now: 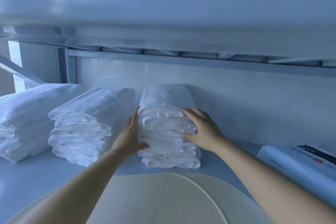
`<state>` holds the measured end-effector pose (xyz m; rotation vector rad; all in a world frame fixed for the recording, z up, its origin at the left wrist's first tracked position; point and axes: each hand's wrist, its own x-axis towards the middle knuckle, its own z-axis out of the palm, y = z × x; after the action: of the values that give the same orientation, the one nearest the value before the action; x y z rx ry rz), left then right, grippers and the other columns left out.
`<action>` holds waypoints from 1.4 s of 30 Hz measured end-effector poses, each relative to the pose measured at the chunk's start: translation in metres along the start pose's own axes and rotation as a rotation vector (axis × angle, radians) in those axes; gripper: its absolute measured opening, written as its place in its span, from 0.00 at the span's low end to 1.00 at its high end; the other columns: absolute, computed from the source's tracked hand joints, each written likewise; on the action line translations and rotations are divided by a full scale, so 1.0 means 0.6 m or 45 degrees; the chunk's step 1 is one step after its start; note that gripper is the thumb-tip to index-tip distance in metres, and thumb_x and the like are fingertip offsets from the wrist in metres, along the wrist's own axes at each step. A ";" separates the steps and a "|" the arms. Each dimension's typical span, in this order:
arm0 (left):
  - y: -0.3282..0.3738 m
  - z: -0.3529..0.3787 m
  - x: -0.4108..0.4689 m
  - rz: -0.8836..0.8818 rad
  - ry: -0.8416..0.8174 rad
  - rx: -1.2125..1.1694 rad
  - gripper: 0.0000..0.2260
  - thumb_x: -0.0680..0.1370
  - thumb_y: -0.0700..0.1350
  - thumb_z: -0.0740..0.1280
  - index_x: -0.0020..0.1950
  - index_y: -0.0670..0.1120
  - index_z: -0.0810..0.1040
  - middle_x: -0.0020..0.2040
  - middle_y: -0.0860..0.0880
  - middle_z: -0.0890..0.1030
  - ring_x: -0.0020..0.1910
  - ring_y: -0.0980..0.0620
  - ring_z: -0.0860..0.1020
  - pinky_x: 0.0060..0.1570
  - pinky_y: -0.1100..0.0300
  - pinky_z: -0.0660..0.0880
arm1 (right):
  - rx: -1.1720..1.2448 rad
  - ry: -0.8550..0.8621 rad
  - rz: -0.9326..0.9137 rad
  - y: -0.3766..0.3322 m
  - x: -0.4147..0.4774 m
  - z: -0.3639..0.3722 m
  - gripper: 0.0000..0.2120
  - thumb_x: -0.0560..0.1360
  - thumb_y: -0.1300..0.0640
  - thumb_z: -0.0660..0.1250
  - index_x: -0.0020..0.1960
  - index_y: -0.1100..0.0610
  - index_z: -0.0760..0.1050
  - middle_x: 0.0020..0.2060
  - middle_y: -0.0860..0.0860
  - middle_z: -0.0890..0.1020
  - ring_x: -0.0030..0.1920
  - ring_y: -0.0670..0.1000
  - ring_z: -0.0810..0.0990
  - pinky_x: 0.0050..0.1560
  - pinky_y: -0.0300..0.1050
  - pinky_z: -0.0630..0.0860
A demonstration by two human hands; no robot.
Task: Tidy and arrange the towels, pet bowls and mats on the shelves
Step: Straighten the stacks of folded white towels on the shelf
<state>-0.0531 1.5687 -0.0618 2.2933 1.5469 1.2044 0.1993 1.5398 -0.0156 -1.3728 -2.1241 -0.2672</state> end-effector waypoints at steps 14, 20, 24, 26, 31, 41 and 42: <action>0.030 -0.002 -0.005 0.270 -0.035 0.472 0.49 0.68 0.50 0.75 0.73 0.66 0.40 0.74 0.57 0.33 0.74 0.42 0.35 0.54 0.47 0.77 | 0.130 0.117 0.066 -0.036 0.007 0.033 0.35 0.71 0.50 0.71 0.73 0.48 0.59 0.73 0.52 0.59 0.74 0.51 0.55 0.68 0.37 0.53; 0.017 -0.014 0.005 0.230 -0.006 0.593 0.48 0.69 0.46 0.75 0.74 0.64 0.42 0.75 0.55 0.36 0.75 0.41 0.41 0.50 0.48 0.79 | 0.107 0.034 0.059 -0.048 -0.006 0.025 0.33 0.71 0.52 0.70 0.73 0.49 0.61 0.73 0.50 0.58 0.74 0.49 0.55 0.68 0.36 0.54; 0.024 -0.018 -0.012 0.187 0.023 0.656 0.45 0.71 0.47 0.72 0.74 0.63 0.41 0.76 0.53 0.36 0.75 0.42 0.41 0.51 0.51 0.78 | 0.095 0.110 -0.017 -0.051 -0.035 0.013 0.24 0.71 0.53 0.70 0.65 0.53 0.70 0.68 0.50 0.64 0.69 0.48 0.63 0.63 0.38 0.64; 0.029 -0.020 -0.033 0.187 0.038 0.613 0.43 0.72 0.48 0.71 0.74 0.62 0.44 0.76 0.53 0.37 0.76 0.43 0.41 0.49 0.52 0.79 | 0.122 0.160 -0.074 -0.058 -0.054 0.008 0.16 0.70 0.55 0.71 0.57 0.56 0.74 0.59 0.50 0.69 0.62 0.48 0.70 0.56 0.39 0.69; 0.031 -0.029 -0.111 0.182 0.014 0.407 0.33 0.73 0.55 0.68 0.73 0.60 0.56 0.77 0.53 0.46 0.75 0.48 0.52 0.56 0.52 0.75 | 0.182 -0.034 -0.177 -0.079 -0.096 0.006 0.15 0.70 0.52 0.69 0.55 0.53 0.73 0.55 0.45 0.69 0.54 0.46 0.73 0.52 0.47 0.73; 0.081 -0.012 -0.226 0.064 -0.382 0.313 0.26 0.75 0.60 0.62 0.71 0.56 0.62 0.74 0.52 0.58 0.73 0.51 0.59 0.69 0.57 0.58 | 0.275 -0.249 -0.161 -0.095 -0.158 -0.017 0.17 0.73 0.50 0.68 0.60 0.50 0.71 0.60 0.44 0.67 0.60 0.45 0.71 0.59 0.44 0.71; 0.086 -0.009 -0.231 0.060 -0.402 0.322 0.25 0.76 0.60 0.61 0.71 0.56 0.63 0.74 0.52 0.58 0.73 0.52 0.59 0.69 0.58 0.58 | 0.272 -0.255 -0.147 -0.092 -0.166 -0.020 0.17 0.73 0.50 0.68 0.60 0.50 0.71 0.60 0.44 0.67 0.59 0.45 0.71 0.58 0.44 0.71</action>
<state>-0.0413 1.4282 -0.1076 2.5338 1.6083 0.6397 0.1843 1.4334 -0.0554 -1.1982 -2.3233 0.0548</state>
